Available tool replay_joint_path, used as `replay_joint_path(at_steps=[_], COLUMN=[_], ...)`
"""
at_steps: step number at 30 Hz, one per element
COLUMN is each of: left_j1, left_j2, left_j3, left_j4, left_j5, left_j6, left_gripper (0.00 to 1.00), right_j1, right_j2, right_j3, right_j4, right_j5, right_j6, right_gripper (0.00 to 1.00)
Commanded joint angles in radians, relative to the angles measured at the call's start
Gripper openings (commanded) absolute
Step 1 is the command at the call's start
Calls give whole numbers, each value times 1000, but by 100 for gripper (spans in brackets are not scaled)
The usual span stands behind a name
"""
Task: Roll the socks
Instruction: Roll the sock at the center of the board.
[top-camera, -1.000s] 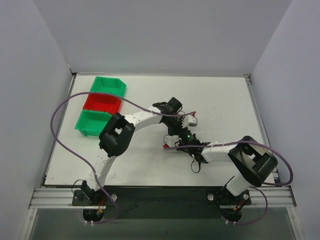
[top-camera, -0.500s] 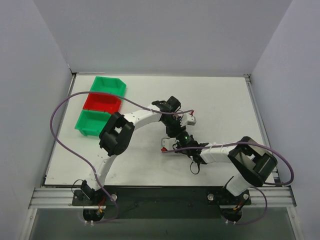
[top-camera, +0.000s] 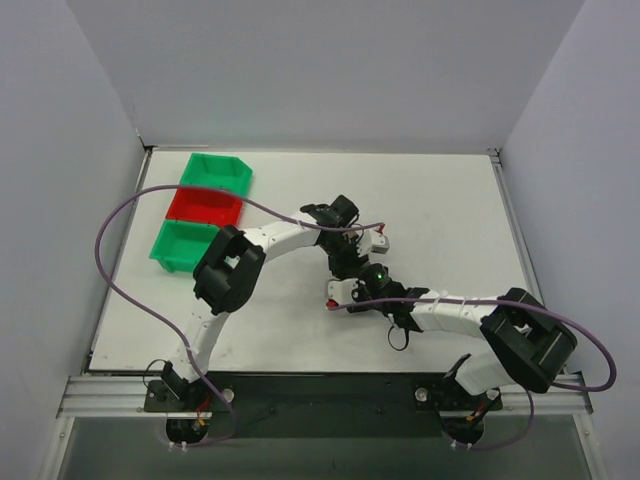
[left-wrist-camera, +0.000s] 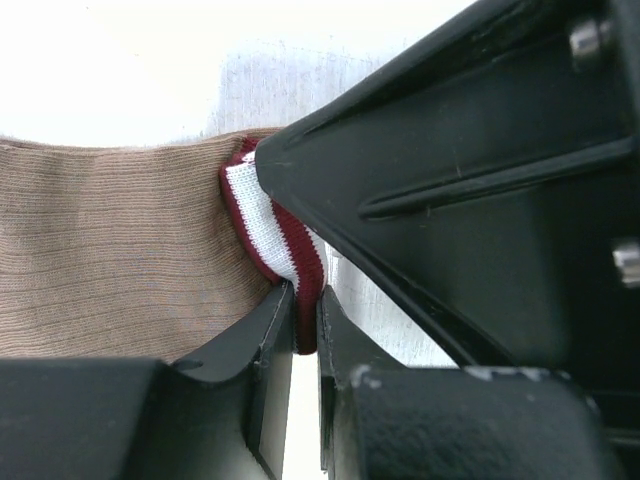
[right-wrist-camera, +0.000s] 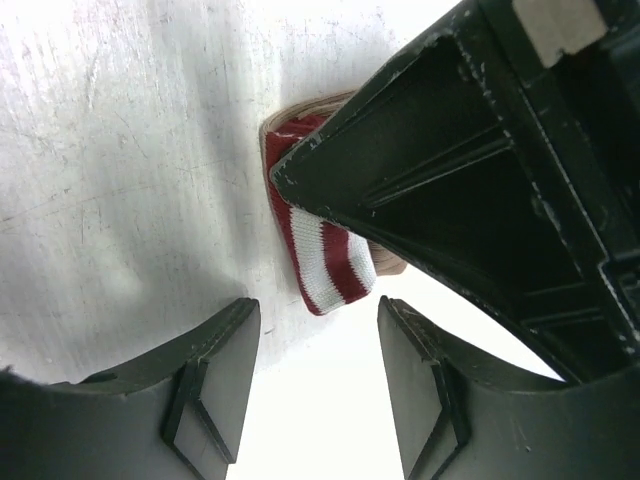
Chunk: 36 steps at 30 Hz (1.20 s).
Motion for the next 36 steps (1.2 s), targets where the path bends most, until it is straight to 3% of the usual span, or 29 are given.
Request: replay_joint_path(at_steps=[1, 8, 15, 19, 23, 27, 29, 36], left_j1=[9, 16, 30, 33, 38, 39, 39, 38], left_j2=[89, 78, 67, 57, 52, 50, 49, 37], left_j3=[-90, -99, -108, -115, -115, -113, -112, -99], left_j4=[-191, -193, -193, -197, -193, -187, -182, -185], left_j5=[-196, -191, -170, -170, -174, -188, -193, -191], left_j6=[10, 13, 25, 30, 25, 20, 17, 14], left_gripper=[0, 0, 0, 0, 0, 1, 10, 25], right_j1=[14, 71, 72, 72, 75, 80, 80, 80], right_j2=[13, 52, 176, 224, 234, 242, 245, 242], right_j3=[-78, -90, -29, -9, 13, 19, 22, 34], right_j4=[-20, 67, 74, 67, 33, 13, 7, -2], right_j5=[8, 28, 28, 34, 14, 7, 7, 2], right_j6=[-40, -70, -68, -77, -71, -66, -63, -53], right_gripper=[53, 52, 40, 25, 0, 0, 0, 0])
